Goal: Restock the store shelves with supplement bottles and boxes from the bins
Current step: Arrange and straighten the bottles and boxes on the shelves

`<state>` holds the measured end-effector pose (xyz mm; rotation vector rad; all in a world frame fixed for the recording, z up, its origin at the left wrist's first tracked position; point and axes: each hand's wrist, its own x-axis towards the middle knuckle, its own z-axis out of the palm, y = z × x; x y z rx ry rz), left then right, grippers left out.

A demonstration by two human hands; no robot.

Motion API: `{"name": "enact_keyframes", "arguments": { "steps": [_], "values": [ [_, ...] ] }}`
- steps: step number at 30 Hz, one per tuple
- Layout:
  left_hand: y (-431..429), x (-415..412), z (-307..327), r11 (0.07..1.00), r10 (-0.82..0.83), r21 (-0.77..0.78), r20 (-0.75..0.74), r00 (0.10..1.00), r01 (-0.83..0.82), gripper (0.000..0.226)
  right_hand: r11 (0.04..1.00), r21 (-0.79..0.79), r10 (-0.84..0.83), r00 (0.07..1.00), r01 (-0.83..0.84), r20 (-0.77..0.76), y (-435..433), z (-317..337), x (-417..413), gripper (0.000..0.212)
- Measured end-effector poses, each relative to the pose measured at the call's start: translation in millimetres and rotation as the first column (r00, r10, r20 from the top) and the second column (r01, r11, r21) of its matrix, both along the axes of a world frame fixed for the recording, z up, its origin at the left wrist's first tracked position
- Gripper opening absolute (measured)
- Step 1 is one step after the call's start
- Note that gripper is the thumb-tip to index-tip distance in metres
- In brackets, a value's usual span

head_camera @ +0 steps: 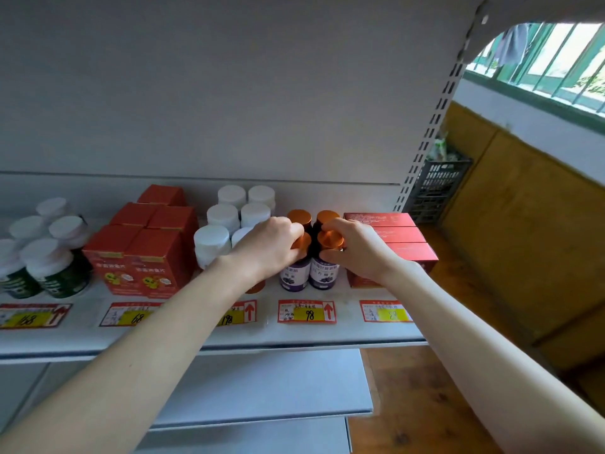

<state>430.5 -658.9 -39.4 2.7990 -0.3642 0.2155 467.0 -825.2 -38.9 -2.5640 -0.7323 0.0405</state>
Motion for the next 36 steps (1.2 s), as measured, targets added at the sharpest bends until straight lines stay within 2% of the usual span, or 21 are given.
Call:
{"name": "enact_keyframes", "arguments": {
  "steps": [3,7,11,17,23,33,36],
  "values": [
    [6.4,1.5,1.9,1.0,-0.013,-0.022,0.016,1.0,0.013,0.035,0.998,0.064,0.006,0.999,-0.003,-0.038,-4.0,10.6,2.9,0.036],
    [12.7,21.4,16.2,0.997,0.041,-0.074,0.143,0.989,-0.03,0.031,0.988,0.091,-0.123,0.992,0.126,-0.041,-6.4,23.2,25.1,0.033],
    [10.6,47.6,21.2,0.998,0.058,0.026,0.021,0.998,-0.058,0.038,0.988,0.006,-0.154,0.984,0.155,-0.093,4.7,24.5,44.9,0.037],
    [6.8,58.3,17.1,0.998,0.035,0.057,-0.131,0.991,-0.028,0.026,0.989,-0.029,-0.15,0.978,0.148,-0.144,14.2,15.7,52.9,0.028],
    [12.2,63.3,14.4,0.999,0.001,0.04,-0.175,0.984,0.006,0.026,0.989,0.002,-0.149,0.984,0.15,-0.098,16.7,13.4,53.5,0.022],
    [9.6,67.8,11.8,0.995,-0.008,0.093,-0.18,0.984,0.025,0.027,0.991,0.008,-0.133,0.987,0.134,-0.086,16.5,12.0,48.5,0.026],
    [8.8,66.1,12.5,0.994,-0.013,0.109,-0.149,0.989,0.029,0.029,0.987,0.054,-0.148,0.985,0.153,-0.093,14.4,9.4,47.2,0.024]
  ]
}}
